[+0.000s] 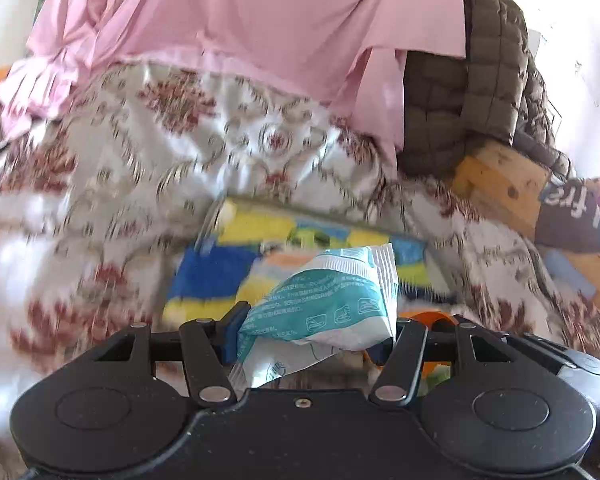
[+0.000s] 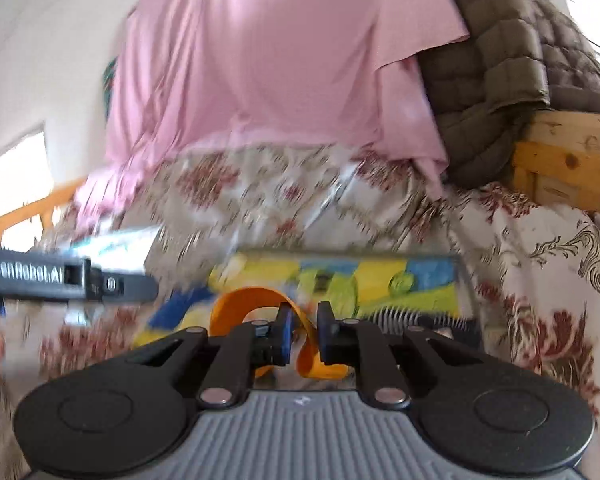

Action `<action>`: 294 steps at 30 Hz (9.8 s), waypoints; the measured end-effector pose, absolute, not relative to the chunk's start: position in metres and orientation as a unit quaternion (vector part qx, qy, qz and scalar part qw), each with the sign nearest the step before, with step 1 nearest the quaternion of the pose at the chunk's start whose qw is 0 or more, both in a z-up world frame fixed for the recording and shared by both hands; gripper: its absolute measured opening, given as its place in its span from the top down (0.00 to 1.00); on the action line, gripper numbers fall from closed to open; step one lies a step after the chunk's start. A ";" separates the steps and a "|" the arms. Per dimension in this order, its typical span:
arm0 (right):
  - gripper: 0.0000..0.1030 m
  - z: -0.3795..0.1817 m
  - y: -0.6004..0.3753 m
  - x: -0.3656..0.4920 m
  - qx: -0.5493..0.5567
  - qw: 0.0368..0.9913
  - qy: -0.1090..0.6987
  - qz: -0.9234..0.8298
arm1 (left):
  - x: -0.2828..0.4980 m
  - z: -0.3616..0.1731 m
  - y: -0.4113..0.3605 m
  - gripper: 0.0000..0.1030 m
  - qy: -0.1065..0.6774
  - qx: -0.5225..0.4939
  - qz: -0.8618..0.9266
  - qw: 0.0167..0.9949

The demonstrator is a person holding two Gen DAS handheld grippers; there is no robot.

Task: Organize soft objects

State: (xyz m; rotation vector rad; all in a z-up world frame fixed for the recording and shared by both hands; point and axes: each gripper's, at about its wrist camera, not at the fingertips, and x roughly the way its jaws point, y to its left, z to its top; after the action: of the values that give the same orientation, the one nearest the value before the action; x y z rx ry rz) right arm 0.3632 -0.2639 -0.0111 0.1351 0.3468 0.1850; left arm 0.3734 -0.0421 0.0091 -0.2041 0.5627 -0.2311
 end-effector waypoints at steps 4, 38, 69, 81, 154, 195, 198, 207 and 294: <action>0.86 -0.007 -0.289 0.395 0.108 0.977 0.171 0.067 | 0.408 0.020 -0.059 0.42 0.257 -0.074 -0.110 0.957; 0.50 -0.014 -0.342 0.405 0.189 0.954 0.233 0.028 | 0.499 -0.014 -0.138 0.16 0.334 0.027 -0.072 0.939; 0.08 0.043 -0.319 0.272 0.147 0.979 0.137 0.034 | 0.345 0.065 -0.098 0.01 0.194 -0.038 -0.045 0.979; 0.01 0.049 -0.301 0.187 0.124 0.987 0.096 0.026 | 0.247 0.073 -0.082 0.01 0.174 -0.021 -0.036 0.984; 0.00 0.011 -0.256 0.063 0.079 0.982 0.172 -0.006 | 0.074 0.004 -0.012 0.01 0.188 -0.047 0.042 0.980; 0.00 -0.005 -0.249 0.083 0.065 0.964 0.258 -0.005 | 0.083 -0.010 -0.016 0.01 0.231 -0.014 0.072 0.970; 0.00 -0.005 -0.249 0.084 0.063 0.963 0.262 -0.006 | 0.084 -0.011 -0.017 0.01 0.235 -0.012 0.072 0.969; 0.00 -0.014 -0.248 0.093 0.061 0.952 0.300 -0.017 | 0.089 -0.015 -0.018 0.01 0.254 -0.004 0.079 0.964; 0.00 -0.018 -0.247 0.095 0.058 0.948 0.311 -0.017 | 0.095 -0.023 -0.021 0.01 0.289 0.014 0.080 0.954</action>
State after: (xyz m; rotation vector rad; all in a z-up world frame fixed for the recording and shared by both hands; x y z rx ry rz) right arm 0.0951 -0.2468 -0.0176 0.1188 0.6334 -0.0346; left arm 0.0953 -0.0209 -0.0230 0.0281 0.5872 0.1631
